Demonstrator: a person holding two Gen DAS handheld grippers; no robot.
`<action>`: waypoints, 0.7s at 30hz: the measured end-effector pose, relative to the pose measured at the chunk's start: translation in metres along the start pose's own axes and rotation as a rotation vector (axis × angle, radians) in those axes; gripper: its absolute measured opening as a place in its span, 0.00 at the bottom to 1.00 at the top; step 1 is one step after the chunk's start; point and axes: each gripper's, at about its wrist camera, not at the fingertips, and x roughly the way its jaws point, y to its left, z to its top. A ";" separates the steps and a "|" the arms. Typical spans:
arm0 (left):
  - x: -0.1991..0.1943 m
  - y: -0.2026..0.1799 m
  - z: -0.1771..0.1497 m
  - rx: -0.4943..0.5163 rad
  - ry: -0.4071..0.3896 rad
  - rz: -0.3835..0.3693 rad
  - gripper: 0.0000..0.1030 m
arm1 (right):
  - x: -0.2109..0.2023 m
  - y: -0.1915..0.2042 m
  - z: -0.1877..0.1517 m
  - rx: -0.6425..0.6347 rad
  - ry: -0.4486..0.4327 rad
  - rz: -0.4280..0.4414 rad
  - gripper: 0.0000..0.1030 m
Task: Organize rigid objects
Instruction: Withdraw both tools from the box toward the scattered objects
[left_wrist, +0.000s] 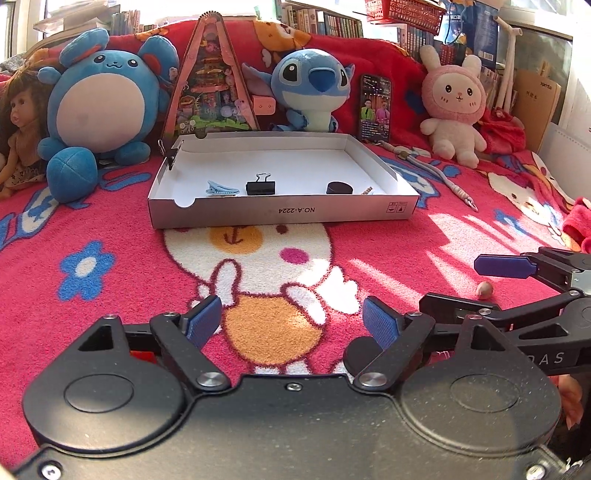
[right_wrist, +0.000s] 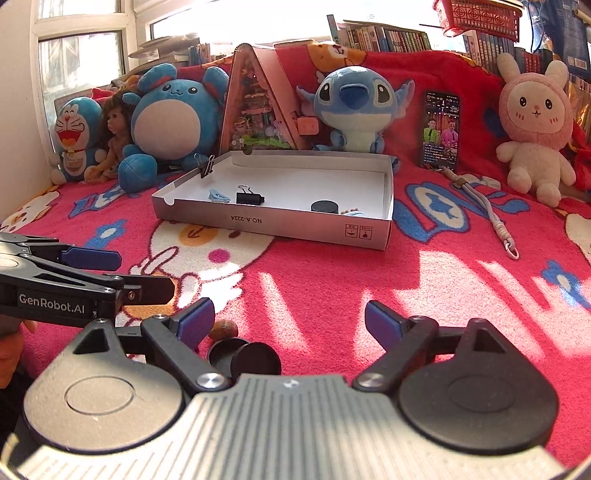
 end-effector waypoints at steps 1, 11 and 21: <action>-0.002 -0.001 -0.003 0.006 0.003 -0.001 0.80 | -0.002 0.002 -0.002 -0.014 -0.001 0.000 0.91; -0.023 0.000 -0.024 0.055 0.007 0.007 0.81 | -0.024 0.017 -0.021 -0.135 0.020 0.068 0.99; -0.029 0.026 -0.033 -0.024 -0.020 0.150 0.82 | -0.027 0.043 -0.038 -0.246 0.013 0.071 0.82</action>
